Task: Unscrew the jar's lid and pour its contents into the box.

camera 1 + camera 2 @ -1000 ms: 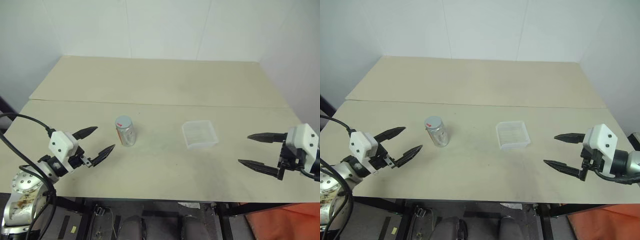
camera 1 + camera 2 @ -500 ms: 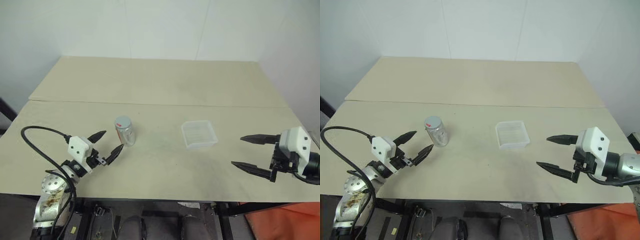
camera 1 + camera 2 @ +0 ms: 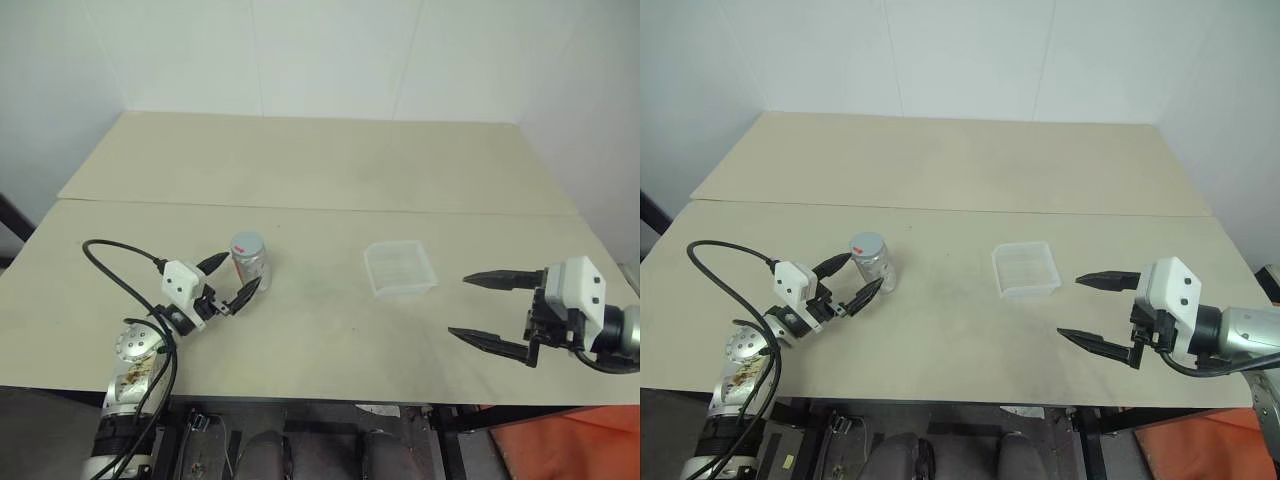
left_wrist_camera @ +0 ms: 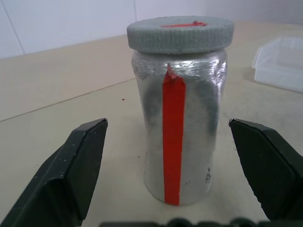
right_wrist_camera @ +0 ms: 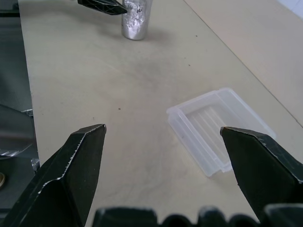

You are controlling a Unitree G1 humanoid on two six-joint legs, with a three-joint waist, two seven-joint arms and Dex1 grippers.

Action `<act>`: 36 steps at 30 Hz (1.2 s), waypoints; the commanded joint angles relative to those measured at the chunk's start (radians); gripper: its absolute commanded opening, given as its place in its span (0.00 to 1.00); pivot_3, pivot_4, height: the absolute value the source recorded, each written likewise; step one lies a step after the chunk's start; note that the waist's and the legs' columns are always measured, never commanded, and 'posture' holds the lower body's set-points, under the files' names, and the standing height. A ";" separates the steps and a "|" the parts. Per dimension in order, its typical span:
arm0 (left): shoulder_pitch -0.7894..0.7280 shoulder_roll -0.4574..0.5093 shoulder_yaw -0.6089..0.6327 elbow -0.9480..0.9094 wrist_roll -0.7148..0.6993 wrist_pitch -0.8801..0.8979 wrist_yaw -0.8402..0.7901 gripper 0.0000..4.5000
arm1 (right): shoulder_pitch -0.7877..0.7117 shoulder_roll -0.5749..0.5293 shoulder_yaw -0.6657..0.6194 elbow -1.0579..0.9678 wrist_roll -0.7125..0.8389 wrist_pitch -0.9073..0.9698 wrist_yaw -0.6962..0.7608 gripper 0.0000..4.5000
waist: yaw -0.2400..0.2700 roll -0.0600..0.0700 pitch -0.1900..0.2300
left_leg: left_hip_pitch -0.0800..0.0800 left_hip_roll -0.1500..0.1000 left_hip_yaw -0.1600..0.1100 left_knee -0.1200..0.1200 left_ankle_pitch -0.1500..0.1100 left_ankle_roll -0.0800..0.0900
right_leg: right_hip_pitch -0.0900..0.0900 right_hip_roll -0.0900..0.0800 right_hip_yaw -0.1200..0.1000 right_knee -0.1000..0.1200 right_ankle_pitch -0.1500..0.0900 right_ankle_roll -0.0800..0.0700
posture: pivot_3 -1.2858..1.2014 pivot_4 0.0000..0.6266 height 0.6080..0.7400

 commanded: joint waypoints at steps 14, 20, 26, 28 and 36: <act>-0.084 -0.046 -0.037 0.050 -0.002 0.021 0.025 1.00 | 0.040 -0.003 -0.075 -0.048 0.020 0.001 -0.036 1.00 | -0.001 0.000 0.000 | 0.000 0.000 0.000 0.000 0.000 0.000 | 0.000 0.000 0.000 0.000 0.000 0.001 | 0.52 0.24 1.00; -0.071 -0.042 -0.040 0.032 -0.009 0.050 0.017 0.65 | 0.041 -0.003 -0.068 -0.048 0.016 -0.001 -0.041 1.00 | 0.000 0.000 0.000 | 0.000 0.000 -0.001 0.000 0.000 0.000 | 0.000 0.000 0.000 0.000 0.000 0.001 | 0.52 0.24 1.00; -0.065 -0.040 -0.040 0.031 -0.007 0.048 0.011 0.44 | 0.026 -0.004 -0.050 -0.043 0.014 -0.004 -0.047 1.00 | 0.000 0.000 0.000 | 0.000 0.000 -0.001 0.000 0.000 0.000 | 0.000 0.000 0.000 0.000 0.000 0.001 | 0.52 0.24 1.00; -0.056 -0.037 -0.045 0.004 -0.030 0.059 -0.017 0.44 | 0.017 -0.004 -0.041 -0.047 0.015 -0.005 -0.049 1.00 | -0.001 0.000 0.000 | 0.000 0.000 -0.001 0.000 0.000 0.000 | 0.000 0.000 0.000 0.000 0.000 0.001 | 0.52 0.24 1.00; -0.061 -0.045 -0.108 -0.190 -0.088 0.192 -0.051 0.44 | -0.176 0.161 0.114 -0.136 0.127 0.114 -0.282 1.00 | -0.003 0.000 0.000 | 0.000 0.001 -0.001 0.000 0.000 0.000 | 0.000 0.001 0.000 0.000 0.001 0.000 | 0.52 0.24 1.00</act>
